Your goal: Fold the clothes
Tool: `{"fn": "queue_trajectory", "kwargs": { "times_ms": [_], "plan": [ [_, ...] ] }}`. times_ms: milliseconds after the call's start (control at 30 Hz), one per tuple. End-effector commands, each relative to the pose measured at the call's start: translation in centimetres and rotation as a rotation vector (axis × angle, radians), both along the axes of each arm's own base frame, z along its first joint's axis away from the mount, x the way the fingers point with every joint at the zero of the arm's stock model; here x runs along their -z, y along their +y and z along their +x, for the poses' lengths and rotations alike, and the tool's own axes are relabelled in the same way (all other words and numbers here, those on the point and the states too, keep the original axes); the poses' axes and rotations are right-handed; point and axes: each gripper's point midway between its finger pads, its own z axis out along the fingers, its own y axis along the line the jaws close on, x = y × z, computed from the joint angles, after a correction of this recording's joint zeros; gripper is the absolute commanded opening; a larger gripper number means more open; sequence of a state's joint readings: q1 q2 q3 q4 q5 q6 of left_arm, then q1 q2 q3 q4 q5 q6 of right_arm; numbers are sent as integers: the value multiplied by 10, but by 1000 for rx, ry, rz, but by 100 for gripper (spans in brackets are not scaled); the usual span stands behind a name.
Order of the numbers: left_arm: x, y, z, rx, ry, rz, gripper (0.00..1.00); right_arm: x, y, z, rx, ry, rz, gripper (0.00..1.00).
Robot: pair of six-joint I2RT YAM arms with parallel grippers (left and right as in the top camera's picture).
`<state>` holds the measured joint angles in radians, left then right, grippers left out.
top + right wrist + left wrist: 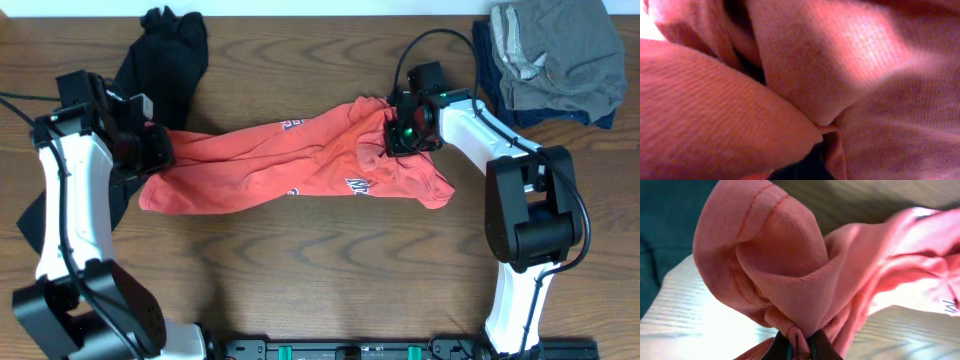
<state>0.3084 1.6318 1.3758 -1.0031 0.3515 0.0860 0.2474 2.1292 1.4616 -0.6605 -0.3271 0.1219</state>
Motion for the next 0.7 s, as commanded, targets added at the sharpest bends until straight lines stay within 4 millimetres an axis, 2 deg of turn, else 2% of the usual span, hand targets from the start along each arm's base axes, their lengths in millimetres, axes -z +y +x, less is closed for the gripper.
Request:
{"fn": "queue_trajectory", "kwargs": {
  "times_ms": [0, 200, 400, 533, 667],
  "plan": [
    [-12, -32, 7, 87, -41, -27, 6, 8, 11, -3, -3, 28, 27, 1],
    [8, -84, 27, 166, -26, -51, 6, 8, 11, -3, -4, 29, 26, 1],
    [31, -143, 50, 233, -43, -77, 6, 9, 11, -3, -4, 30, 25, 1],
    [43, -182, 59, 308, -72, -85, 6, 9, 11, -3, -4, 29, 26, 1],
    [52, -210, 67, 331, -96, -102, 6, 9, 11, -3, -4, 29, 26, 1]
  ]
}}
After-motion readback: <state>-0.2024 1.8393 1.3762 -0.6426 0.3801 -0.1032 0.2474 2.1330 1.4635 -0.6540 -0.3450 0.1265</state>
